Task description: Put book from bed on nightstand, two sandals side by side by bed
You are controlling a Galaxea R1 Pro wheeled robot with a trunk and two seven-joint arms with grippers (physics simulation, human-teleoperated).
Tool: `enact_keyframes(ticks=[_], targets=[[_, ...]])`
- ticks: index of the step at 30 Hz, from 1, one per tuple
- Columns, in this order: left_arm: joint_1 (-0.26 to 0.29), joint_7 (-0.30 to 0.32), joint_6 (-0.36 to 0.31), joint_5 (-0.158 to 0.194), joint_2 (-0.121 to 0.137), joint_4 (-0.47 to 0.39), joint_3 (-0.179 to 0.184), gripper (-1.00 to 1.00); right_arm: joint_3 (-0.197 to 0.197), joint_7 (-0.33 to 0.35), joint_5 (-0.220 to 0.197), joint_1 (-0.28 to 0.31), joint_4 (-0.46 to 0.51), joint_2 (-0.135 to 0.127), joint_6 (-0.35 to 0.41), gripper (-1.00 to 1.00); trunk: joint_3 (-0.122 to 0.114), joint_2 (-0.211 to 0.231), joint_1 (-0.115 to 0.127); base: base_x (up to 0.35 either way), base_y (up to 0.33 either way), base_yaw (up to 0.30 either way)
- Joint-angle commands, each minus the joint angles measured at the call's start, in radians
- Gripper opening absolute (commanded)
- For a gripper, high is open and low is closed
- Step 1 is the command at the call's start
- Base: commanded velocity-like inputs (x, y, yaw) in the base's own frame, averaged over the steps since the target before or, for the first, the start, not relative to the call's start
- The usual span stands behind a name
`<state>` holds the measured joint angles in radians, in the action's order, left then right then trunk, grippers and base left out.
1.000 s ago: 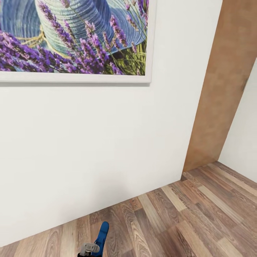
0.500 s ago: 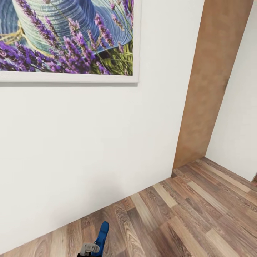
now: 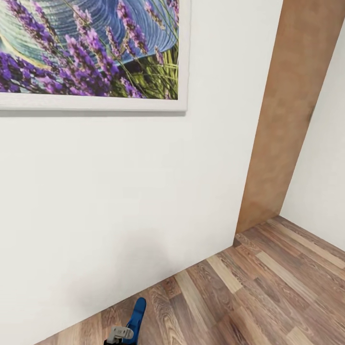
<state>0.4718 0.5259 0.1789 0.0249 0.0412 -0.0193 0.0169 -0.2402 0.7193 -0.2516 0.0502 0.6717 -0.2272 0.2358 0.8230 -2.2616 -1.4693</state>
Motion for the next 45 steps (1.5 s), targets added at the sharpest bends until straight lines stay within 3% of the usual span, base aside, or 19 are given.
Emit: enact_keyframes(ticks=[1,20,45], targets=[[0.001,0.003,0.004,0.003,0.0,0.001,0.001,-1.0,-0.002,0.003,-0.009,0.0,0.0,0.0,0.01,1.0,0.001,0.0,0.0,0.328,0.0,0.0],[0.001,0.003,0.004,0.003,0.0,0.001,0.001,-1.0,-0.002,0.003,-0.009,0.0,0.0,0.0,0.009,1.0,0.006,0.0,0.0,0.314,0.0,-0.078],[0.001,0.003,0.004,0.003,0.0,0.001,0.001,-1.0,-0.002,0.003,-0.009,0.0,0.0,0.0,0.009,1.0,0.007,0.0,0.0,0.013,0.0,-0.212]])
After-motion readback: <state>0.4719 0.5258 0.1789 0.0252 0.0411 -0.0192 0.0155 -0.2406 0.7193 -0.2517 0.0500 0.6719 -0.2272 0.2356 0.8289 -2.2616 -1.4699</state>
